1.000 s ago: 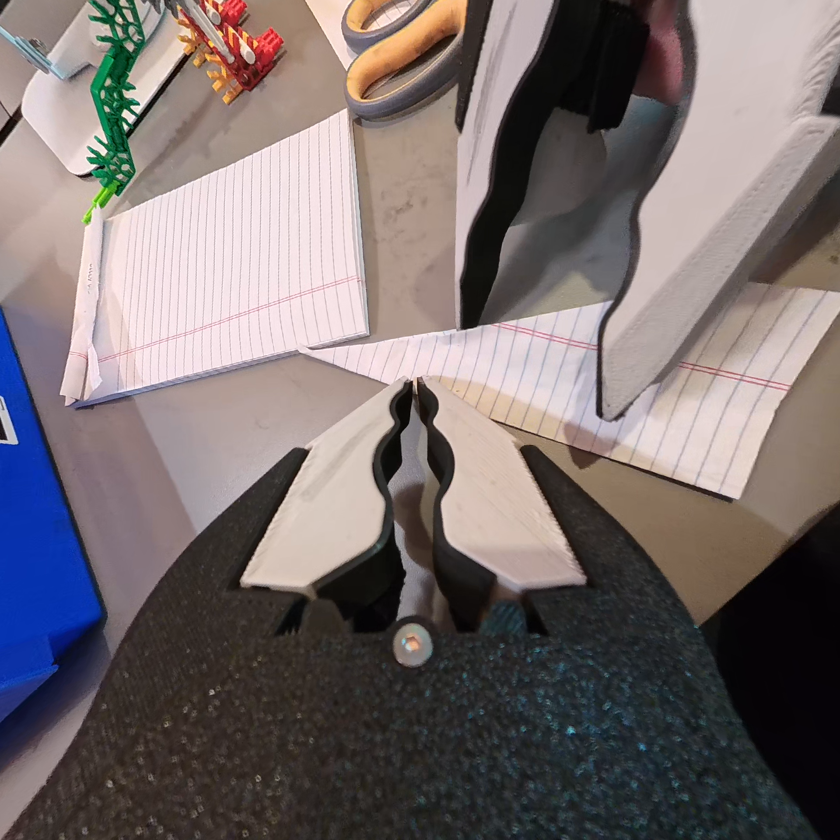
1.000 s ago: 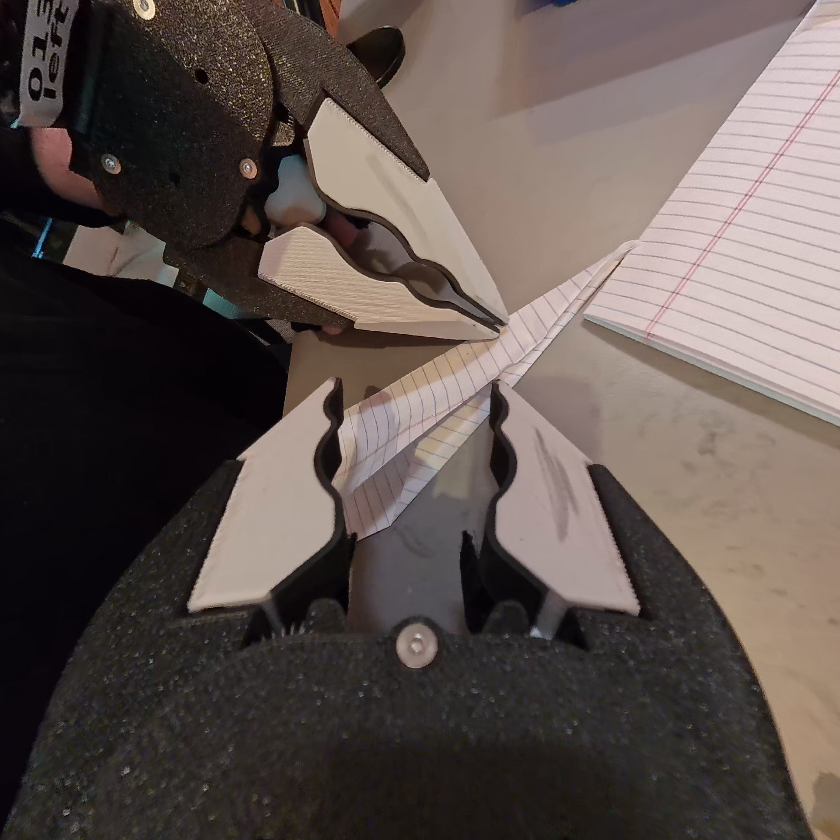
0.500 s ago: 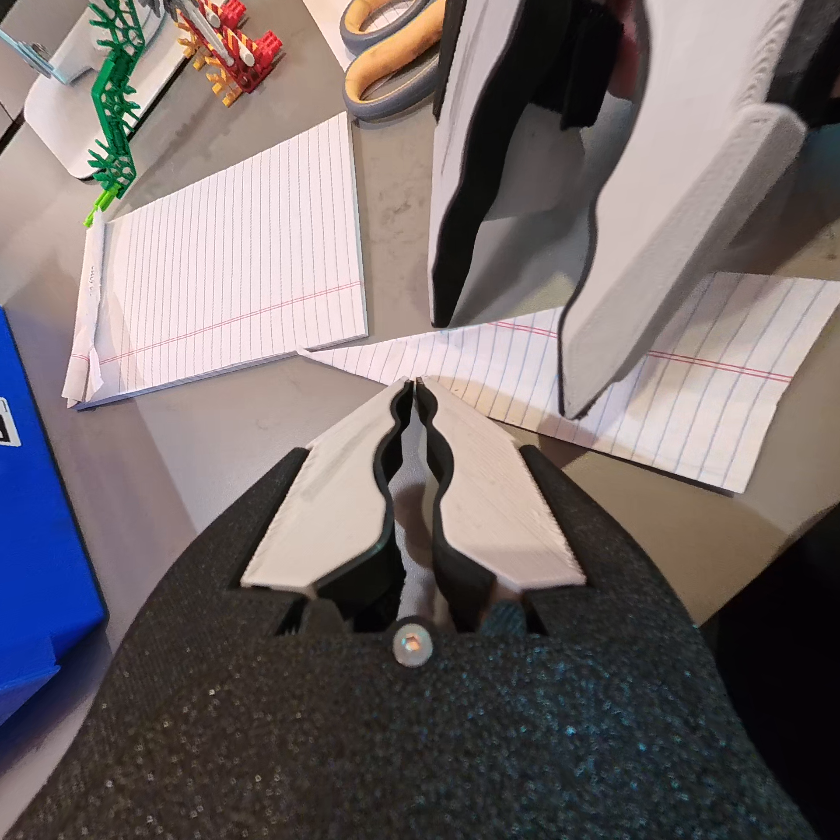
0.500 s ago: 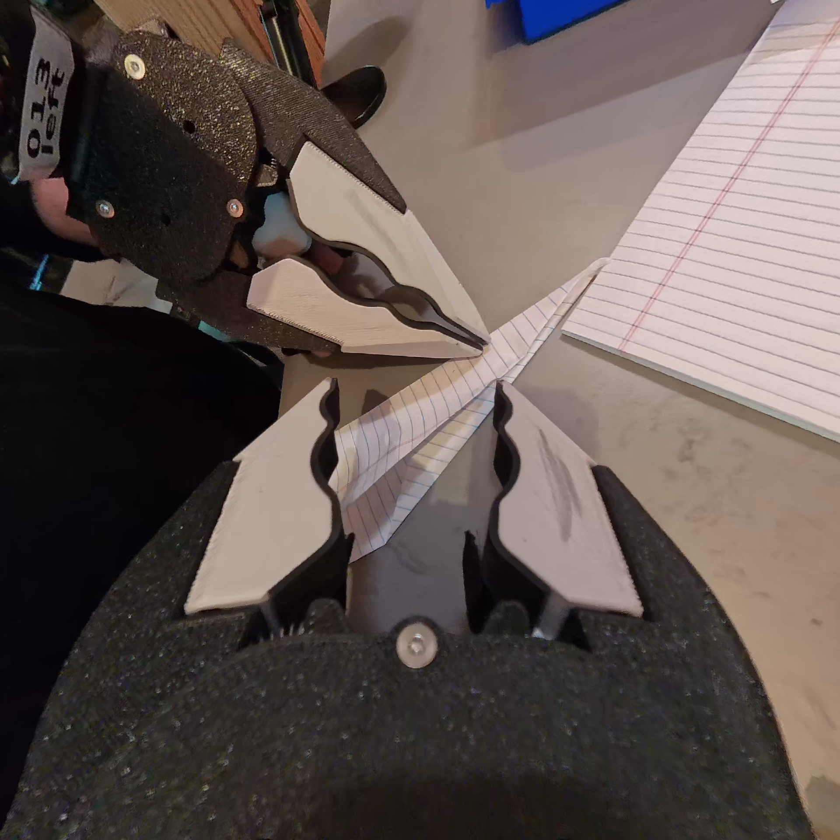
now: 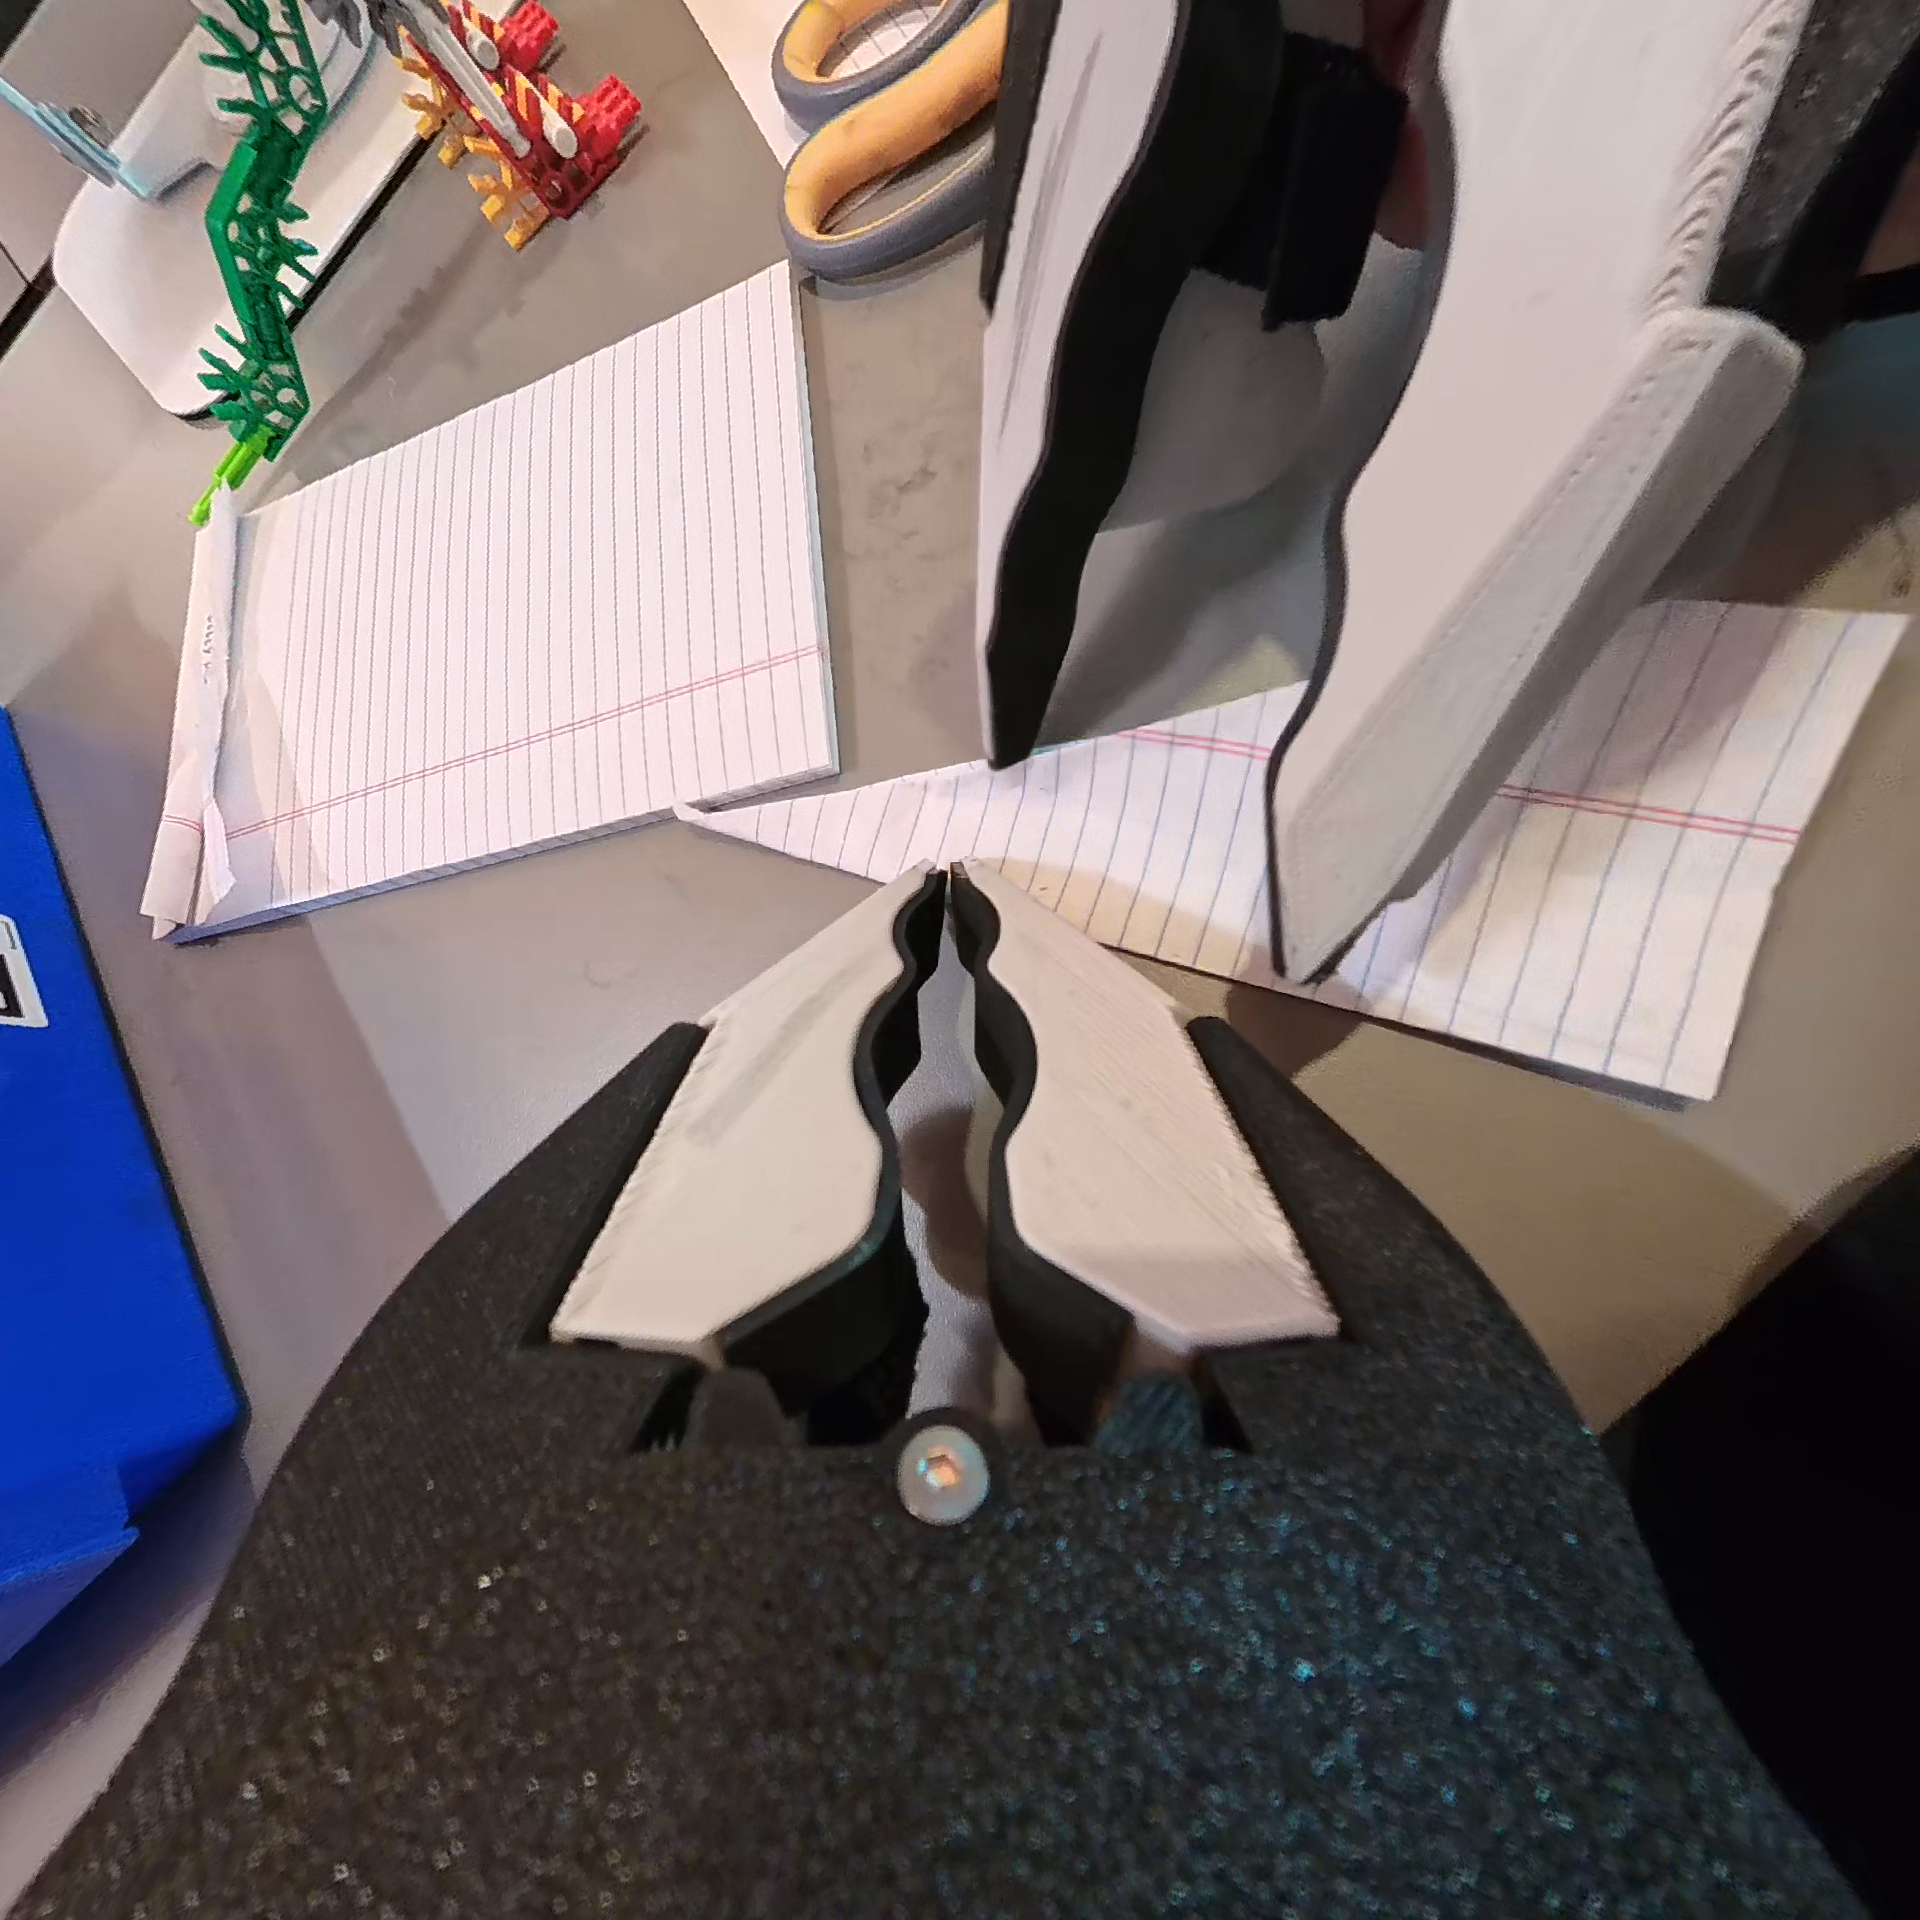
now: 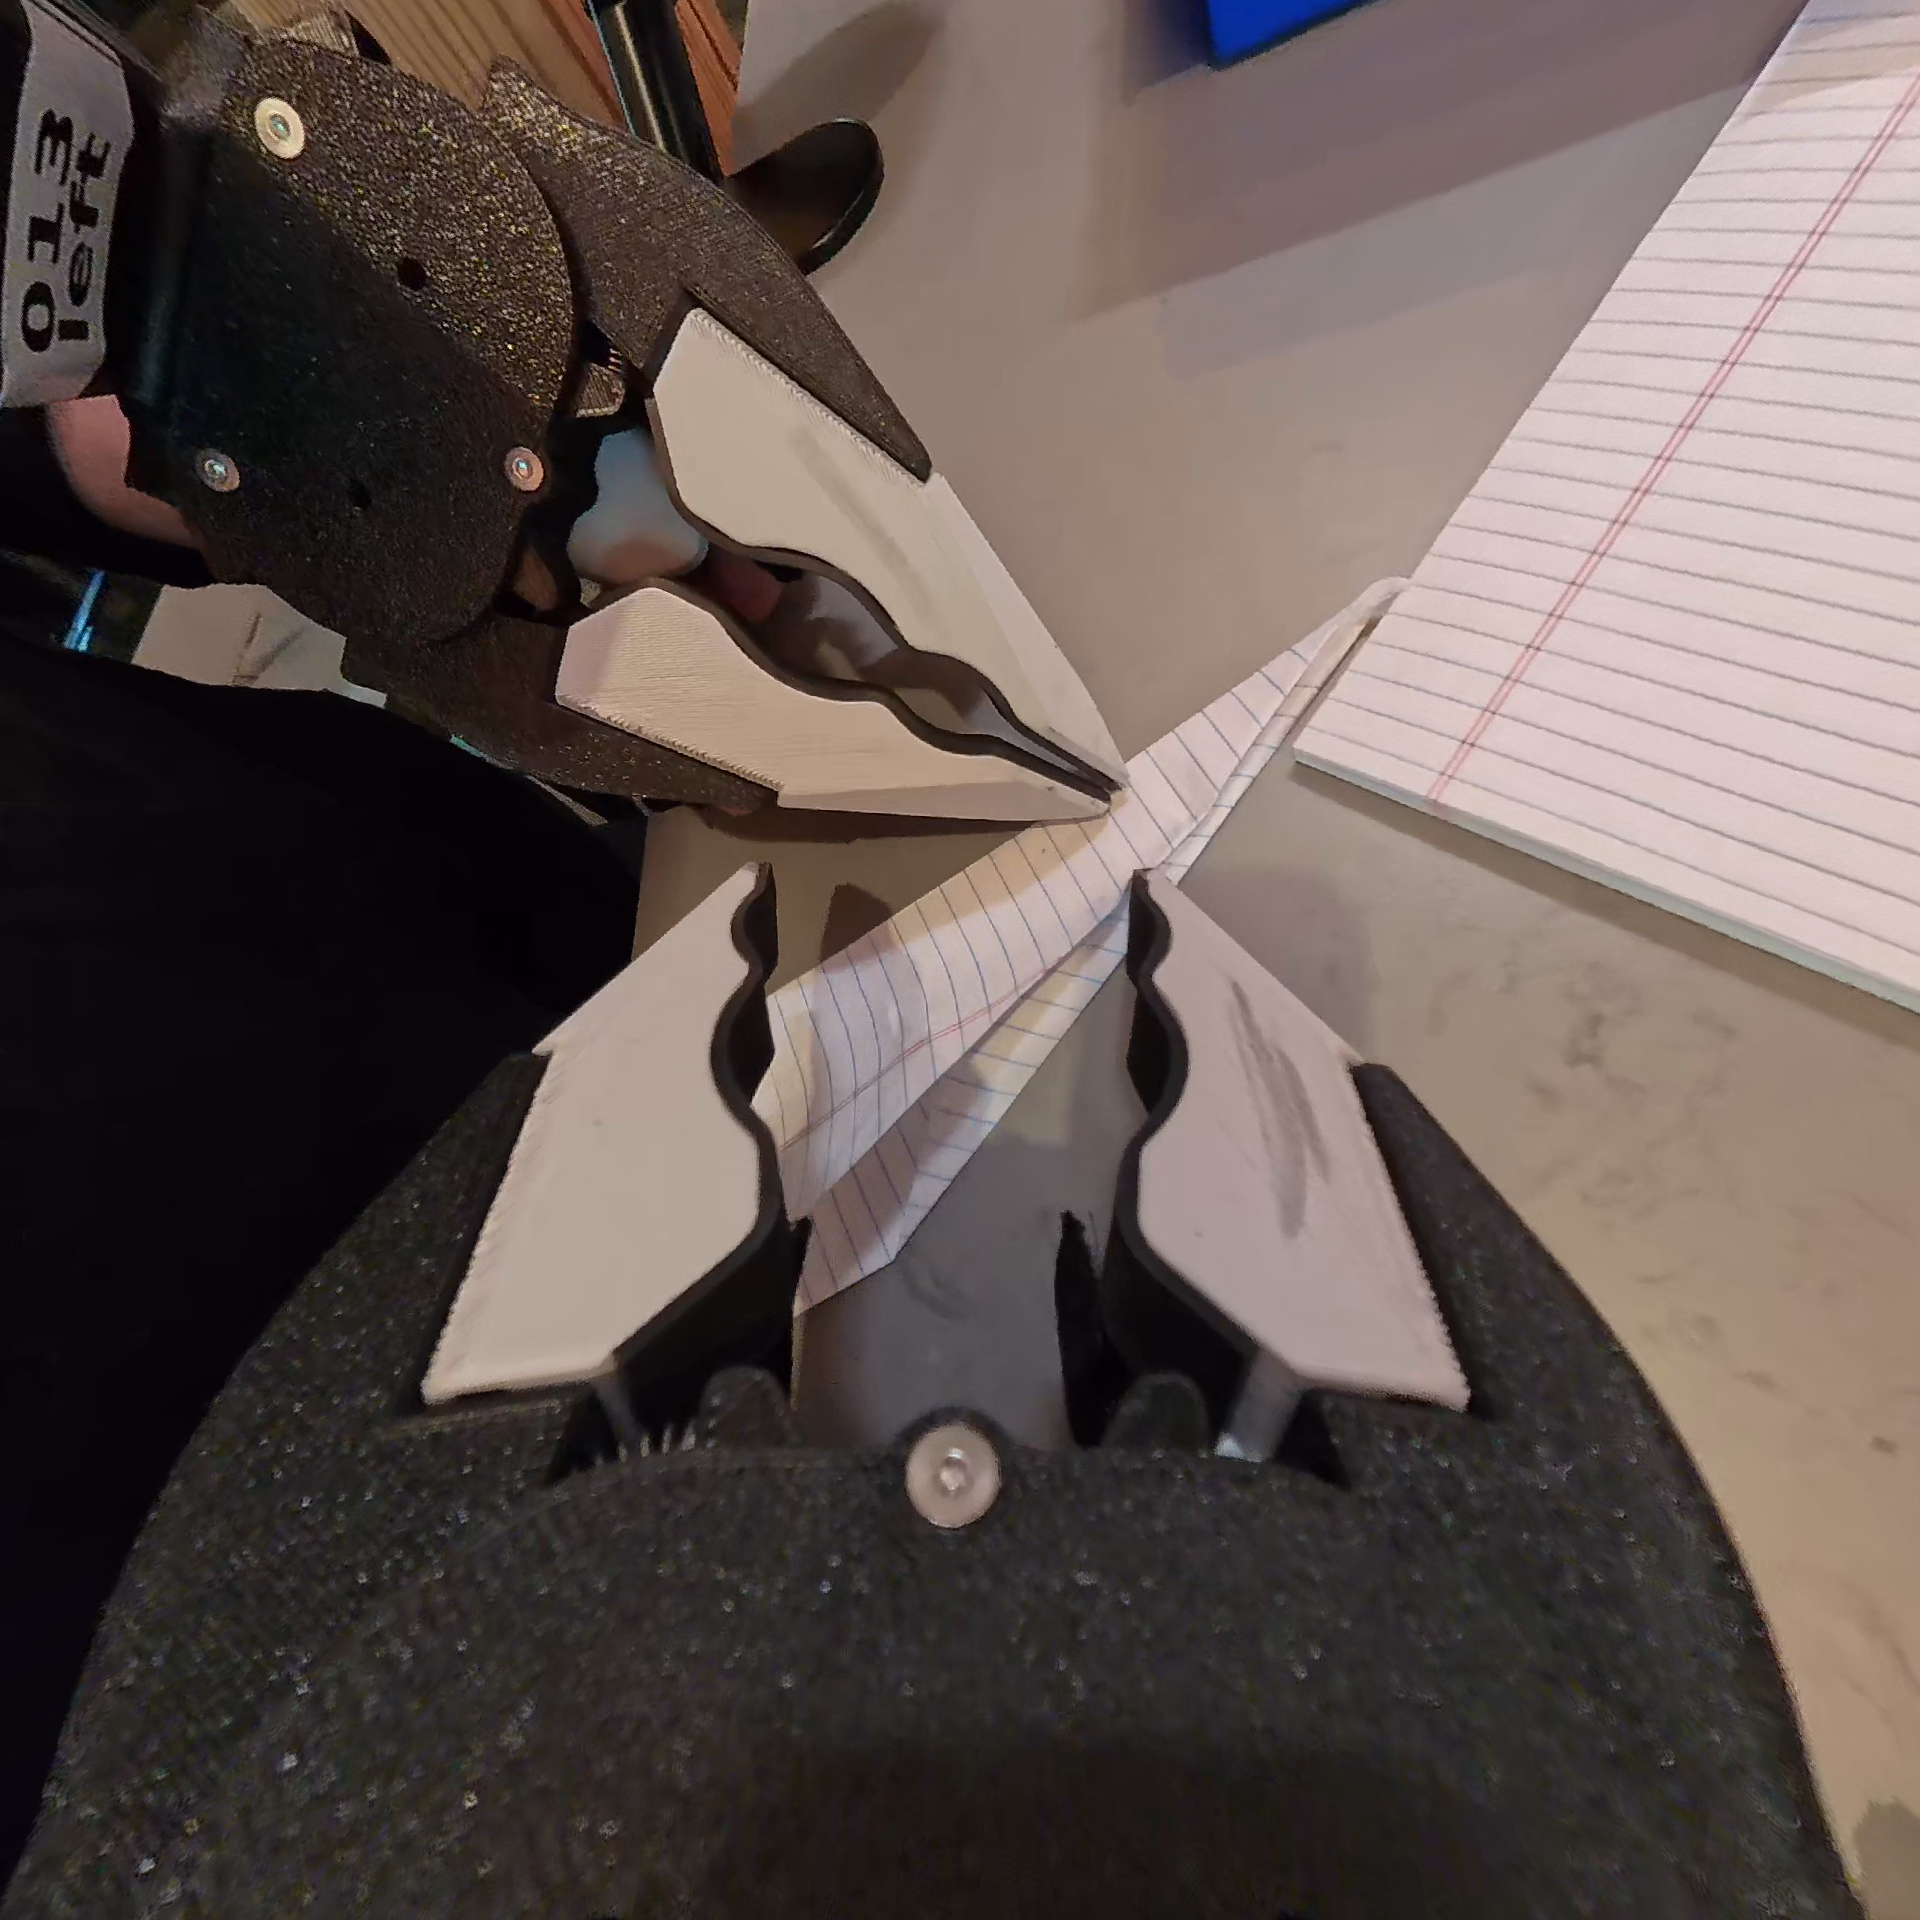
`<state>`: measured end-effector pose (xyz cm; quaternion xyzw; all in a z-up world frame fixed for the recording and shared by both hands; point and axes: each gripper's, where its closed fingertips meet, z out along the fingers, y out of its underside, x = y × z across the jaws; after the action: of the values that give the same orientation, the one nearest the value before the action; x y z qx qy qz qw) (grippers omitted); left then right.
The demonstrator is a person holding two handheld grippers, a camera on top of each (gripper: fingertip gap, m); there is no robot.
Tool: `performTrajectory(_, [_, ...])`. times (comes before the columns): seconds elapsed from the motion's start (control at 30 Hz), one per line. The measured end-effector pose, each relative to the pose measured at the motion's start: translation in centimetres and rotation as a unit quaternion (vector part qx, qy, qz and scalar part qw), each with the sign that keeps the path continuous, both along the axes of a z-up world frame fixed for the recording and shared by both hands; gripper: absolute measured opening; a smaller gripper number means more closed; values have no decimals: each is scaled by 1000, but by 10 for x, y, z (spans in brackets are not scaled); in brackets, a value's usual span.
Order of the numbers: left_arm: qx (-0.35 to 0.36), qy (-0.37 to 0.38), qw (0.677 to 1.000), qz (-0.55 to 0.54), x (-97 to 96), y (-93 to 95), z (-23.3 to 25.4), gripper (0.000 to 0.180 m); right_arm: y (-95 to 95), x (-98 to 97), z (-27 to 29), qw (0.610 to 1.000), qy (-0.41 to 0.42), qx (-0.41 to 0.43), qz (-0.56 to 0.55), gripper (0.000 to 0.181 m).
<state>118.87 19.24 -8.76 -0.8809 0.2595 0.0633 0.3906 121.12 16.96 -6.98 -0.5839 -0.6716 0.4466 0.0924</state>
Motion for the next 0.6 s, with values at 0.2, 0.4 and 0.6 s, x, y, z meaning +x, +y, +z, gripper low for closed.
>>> performTrajectory(0.2, [1, 2, 1000, -1, 0, 0, 0, 1, 1, 0, -1, 1000, -8, -1, -7, 64])
performTrajectory(0.4, [3, 6, 1000, -2, 0, 0, 0, 0, 3, 5, -3, 1000, -13, -1, -29, 55])
performTrajectory(0.6, [5, 11, 1000, -3, 1, 0, 0, 0, 9, 5, -8, 998, -25, 11, -48, 30])
